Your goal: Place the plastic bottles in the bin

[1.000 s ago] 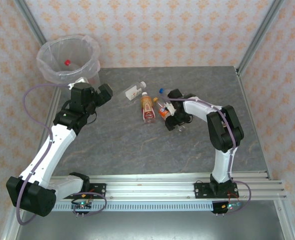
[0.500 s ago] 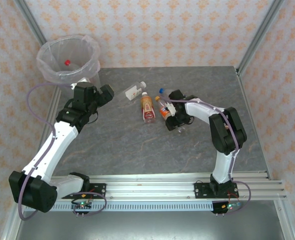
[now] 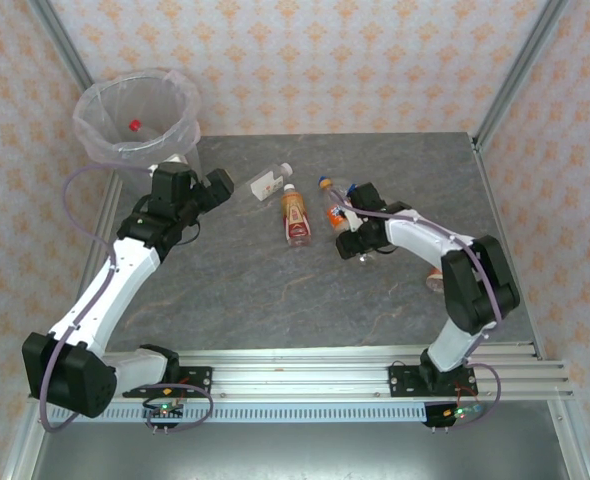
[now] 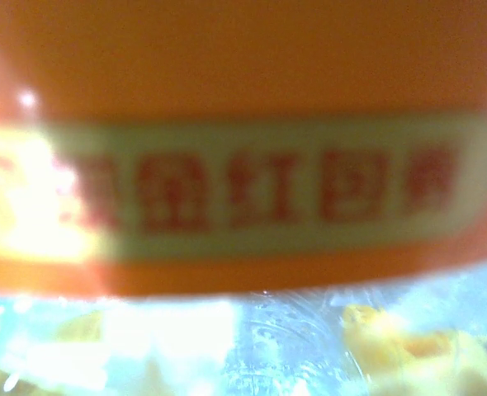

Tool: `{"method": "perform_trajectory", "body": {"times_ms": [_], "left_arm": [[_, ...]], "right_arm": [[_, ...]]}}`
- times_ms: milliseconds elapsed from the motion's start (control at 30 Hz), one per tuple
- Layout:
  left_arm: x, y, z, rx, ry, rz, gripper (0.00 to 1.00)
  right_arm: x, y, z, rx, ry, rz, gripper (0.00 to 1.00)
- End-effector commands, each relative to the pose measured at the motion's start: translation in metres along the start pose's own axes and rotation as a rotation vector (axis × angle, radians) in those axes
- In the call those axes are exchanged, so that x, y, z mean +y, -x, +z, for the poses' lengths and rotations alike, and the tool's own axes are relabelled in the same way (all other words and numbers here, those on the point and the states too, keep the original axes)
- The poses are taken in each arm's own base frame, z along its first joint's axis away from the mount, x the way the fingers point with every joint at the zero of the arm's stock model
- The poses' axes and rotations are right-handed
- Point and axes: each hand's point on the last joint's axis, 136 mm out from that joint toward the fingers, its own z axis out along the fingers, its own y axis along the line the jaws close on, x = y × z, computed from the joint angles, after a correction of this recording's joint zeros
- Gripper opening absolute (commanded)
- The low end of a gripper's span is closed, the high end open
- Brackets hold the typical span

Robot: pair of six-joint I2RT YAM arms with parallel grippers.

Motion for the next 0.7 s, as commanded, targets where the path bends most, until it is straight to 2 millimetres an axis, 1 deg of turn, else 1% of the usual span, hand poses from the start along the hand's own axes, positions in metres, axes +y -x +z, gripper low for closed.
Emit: {"method": "perform_trajectory", "body": {"times_ms": [0,133,200,300,400,533,667], "left_arm": [[-0.013,-0.001,0.005,0.012,-0.07,-0.013,1.0],[-0.027,-0.005,0.01,0.039,-0.149,-0.017,1.0],[-0.043,-0.009,0.012,0.067,-0.229,-0.03,1.0],[-0.068,-0.02,0.018,0.127,-0.337,-0.039,1.0],[-0.084,-0.032,0.021,0.172,-0.379,-0.001,1.0],[-0.102,-0.048,0.027,0.207,-0.428,0.04,1.0],[-0.135,-0.063,0.02,0.234,-0.545,0.094,1.0]], "right_arm": [[0.006,0.02,-0.014,-0.133,0.036,0.049,0.36],[0.014,0.035,-0.026,-0.248,0.099,0.137,0.36],[0.021,0.042,-0.035,-0.301,0.15,0.191,0.37],[0.041,0.043,-0.044,-0.365,0.284,0.233,0.37],[0.052,0.05,-0.061,-0.43,0.356,0.264,0.37],[0.058,0.056,-0.078,-0.484,0.367,0.23,0.38],[0.07,0.059,-0.088,-0.485,0.405,0.163,0.38]]}}
